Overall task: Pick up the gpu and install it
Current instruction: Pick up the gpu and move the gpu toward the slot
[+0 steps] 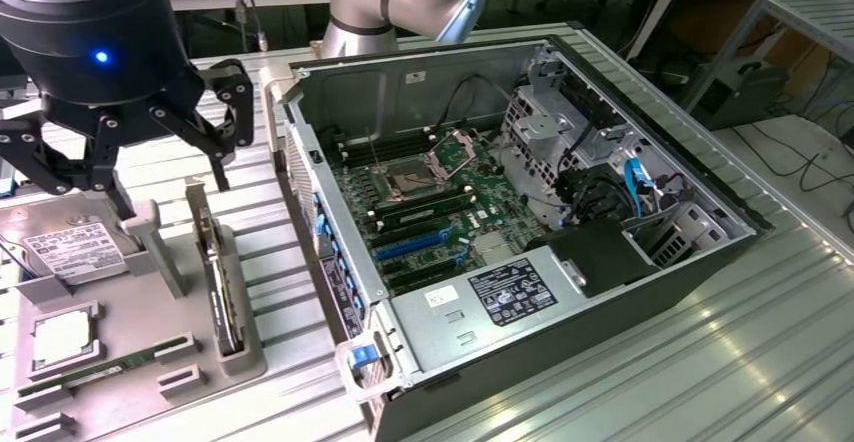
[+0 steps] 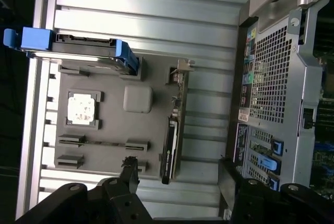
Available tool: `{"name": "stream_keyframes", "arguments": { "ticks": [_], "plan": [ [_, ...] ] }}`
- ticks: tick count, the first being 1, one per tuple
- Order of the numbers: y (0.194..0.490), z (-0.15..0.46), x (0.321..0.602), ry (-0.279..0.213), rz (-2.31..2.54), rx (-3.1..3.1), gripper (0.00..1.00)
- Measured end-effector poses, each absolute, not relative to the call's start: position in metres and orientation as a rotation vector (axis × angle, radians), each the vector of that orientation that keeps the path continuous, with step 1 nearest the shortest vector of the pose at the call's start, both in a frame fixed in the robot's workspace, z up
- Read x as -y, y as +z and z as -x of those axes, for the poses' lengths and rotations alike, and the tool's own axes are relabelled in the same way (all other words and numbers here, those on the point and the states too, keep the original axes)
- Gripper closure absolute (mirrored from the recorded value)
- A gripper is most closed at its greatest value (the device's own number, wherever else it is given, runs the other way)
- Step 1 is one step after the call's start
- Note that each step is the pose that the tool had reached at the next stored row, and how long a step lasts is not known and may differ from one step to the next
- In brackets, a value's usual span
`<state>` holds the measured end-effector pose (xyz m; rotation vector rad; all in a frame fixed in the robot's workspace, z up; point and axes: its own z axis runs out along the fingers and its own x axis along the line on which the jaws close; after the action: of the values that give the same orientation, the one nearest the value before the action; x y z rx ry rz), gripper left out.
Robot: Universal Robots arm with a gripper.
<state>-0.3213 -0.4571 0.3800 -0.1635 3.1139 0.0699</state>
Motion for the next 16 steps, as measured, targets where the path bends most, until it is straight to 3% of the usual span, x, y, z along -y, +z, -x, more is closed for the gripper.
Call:
{"name": "stream_keyframes", "arguments": {
  "ticks": [16],
  "plan": [
    [0.347, 0.321, 0.458, 0.07, 0.153, -3.123, 0.27]
  ]
}}
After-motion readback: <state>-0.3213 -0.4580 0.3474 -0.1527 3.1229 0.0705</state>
